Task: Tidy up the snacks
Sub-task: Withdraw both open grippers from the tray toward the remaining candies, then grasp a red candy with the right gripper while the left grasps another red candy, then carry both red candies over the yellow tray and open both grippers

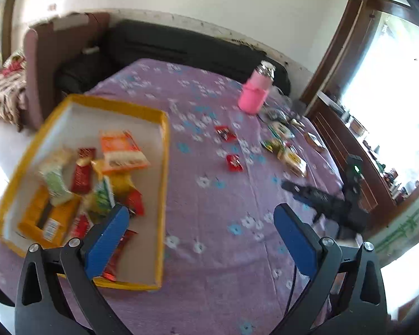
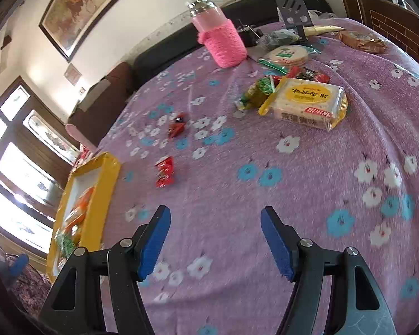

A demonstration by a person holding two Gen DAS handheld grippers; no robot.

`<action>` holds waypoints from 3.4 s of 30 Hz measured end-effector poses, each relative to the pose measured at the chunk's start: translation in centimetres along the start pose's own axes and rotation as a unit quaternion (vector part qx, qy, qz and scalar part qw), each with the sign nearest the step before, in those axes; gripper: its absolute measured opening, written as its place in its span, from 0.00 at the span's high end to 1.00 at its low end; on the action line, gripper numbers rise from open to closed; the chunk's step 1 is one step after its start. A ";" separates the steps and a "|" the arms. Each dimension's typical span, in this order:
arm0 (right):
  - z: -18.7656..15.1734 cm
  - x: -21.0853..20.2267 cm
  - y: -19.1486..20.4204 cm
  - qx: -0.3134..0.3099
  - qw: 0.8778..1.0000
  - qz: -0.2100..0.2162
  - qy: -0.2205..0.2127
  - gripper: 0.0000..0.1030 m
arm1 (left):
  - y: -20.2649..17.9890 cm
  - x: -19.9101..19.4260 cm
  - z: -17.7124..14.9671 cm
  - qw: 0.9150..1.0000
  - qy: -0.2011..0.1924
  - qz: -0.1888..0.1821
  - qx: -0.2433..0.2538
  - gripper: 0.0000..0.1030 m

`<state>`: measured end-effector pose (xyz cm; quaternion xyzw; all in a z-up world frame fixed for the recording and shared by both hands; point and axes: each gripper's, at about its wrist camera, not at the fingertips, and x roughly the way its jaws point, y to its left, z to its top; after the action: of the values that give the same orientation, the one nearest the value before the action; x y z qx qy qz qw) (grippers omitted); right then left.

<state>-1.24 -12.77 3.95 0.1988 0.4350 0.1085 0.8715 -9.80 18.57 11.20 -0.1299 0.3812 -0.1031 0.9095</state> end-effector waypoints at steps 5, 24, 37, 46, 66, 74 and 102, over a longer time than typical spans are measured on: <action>2.5 3.4 1.5 -0.035 0.999 -0.032 0.018 0.32 | -0.1 2.1 -1.0 0.999 0.030 -0.012 0.003 0.00; 11.7 17.4 10.4 -0.126 0.982 -0.132 0.046 0.77 | 7.8 2.6 0.3 0.997 0.035 -0.019 -0.068 0.00; 4.9 7.8 4.7 -0.085 0.993 -0.067 0.052 0.77 | 1.9 4.5 0.7 0.999 0.049 -0.005 -0.007 0.00; 1.6 2.0 0.8 -0.036 0.999 -0.009 -0.014 0.82 | -5.7 8.4 2.4 0.995 0.053 0.013 0.085 0.00; 0.8 4.8 2.9 -0.084 0.996 -0.040 0.012 0.75 | -3.7 15.7 5.9 0.992 0.126 0.011 0.005 0.35; 1.8 4.2 -0.1 -0.022 1.000 -0.002 0.013 0.74 | -6.2 20.8 5.8 0.986 0.144 0.044 0.065 0.35; 1.4 4.7 0.9 -0.057 0.998 -0.020 0.008 0.74 | -9.5 17.5 4.3 0.981 0.049 0.100 0.157 0.80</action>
<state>2.69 -10.59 1.81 0.1391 0.4393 0.1174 0.8797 4.49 5.22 5.47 0.0584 0.4157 -0.0768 0.9043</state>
